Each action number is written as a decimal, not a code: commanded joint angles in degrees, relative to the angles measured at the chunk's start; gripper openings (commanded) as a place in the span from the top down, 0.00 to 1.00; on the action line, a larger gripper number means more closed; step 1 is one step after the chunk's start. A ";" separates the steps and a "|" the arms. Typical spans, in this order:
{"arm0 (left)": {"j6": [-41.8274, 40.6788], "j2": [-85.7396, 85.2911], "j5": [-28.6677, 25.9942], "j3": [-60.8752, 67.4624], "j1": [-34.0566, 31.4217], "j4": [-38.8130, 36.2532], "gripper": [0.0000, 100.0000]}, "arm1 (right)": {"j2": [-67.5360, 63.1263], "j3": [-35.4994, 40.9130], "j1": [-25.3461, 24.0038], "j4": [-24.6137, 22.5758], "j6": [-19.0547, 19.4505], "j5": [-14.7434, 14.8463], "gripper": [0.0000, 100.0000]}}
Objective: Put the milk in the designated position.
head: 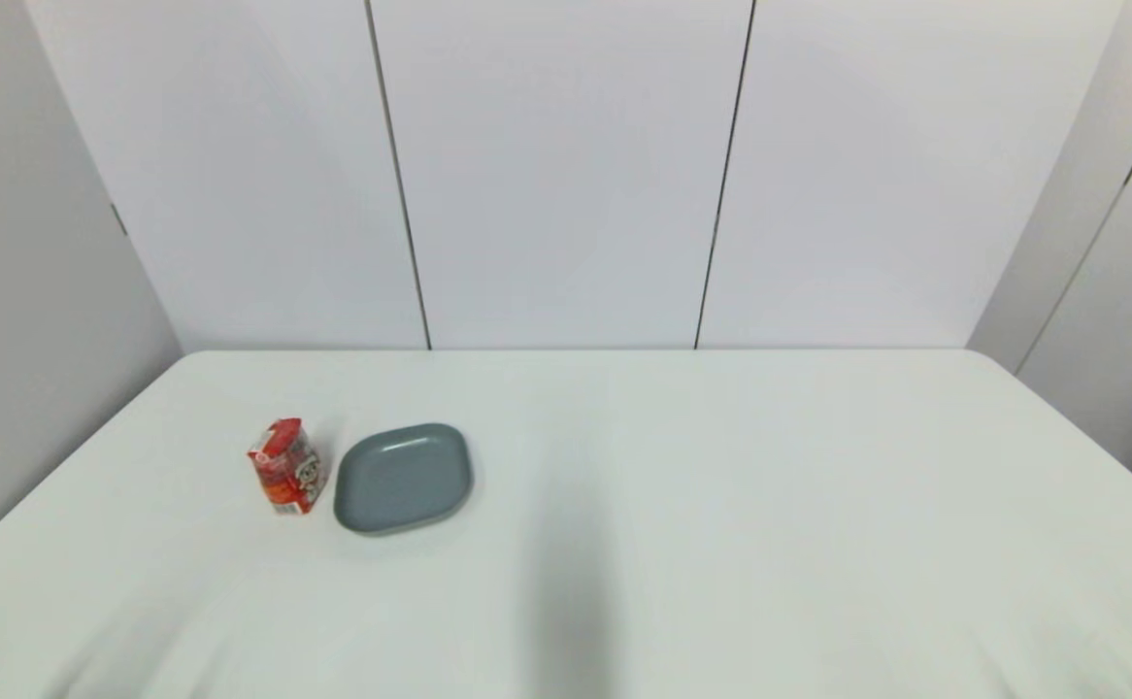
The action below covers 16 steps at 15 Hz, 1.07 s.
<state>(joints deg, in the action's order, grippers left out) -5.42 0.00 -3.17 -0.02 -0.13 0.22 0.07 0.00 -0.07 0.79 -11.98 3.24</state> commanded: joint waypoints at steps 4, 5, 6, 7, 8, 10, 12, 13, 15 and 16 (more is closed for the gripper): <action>5.78 -0.09 3.26 0.02 -0.04 -0.22 0.00 | -0.07 0.00 -0.01 0.00 -0.06 0.01 0.00; 5.78 -0.09 3.26 0.02 -0.04 -0.22 0.00 | -0.07 0.00 0.07 0.00 -0.06 0.01 0.00; 5.78 -0.09 3.26 0.02 -0.04 -0.22 0.00 | -0.07 0.09 -0.01 0.00 -0.06 0.01 0.00; 5.78 -0.09 3.26 0.02 -0.04 -0.22 0.00 | -0.07 0.00 -0.01 0.00 -0.06 0.01 0.00; 5.78 -0.09 3.26 0.02 -0.04 -0.22 0.00 | -0.07 0.09 -0.01 0.00 -0.06 0.01 0.00; 5.78 -0.09 3.26 0.02 -0.04 -0.22 0.00 | -0.07 0.09 -0.01 0.00 -0.06 0.01 0.00; 5.78 -0.09 3.26 0.02 -0.04 -0.22 0.00 | -0.07 0.09 -0.01 0.00 -0.06 0.01 0.00; 5.78 -0.09 3.26 0.02 -0.04 -0.22 0.00 | -0.07 0.09 -0.01 0.00 -0.06 0.01 0.00; 5.78 -0.09 3.26 0.02 -0.04 -0.22 0.00 | -0.07 0.09 -0.01 0.00 -0.06 0.01 0.00; 5.78 -0.09 3.26 0.02 -0.04 -0.22 0.00 | -0.07 0.09 -0.01 0.00 -0.06 0.01 0.00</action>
<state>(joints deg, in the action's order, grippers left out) 0.30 -0.10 0.07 0.00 -0.16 0.00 0.07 0.00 -0.07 0.77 -11.96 3.22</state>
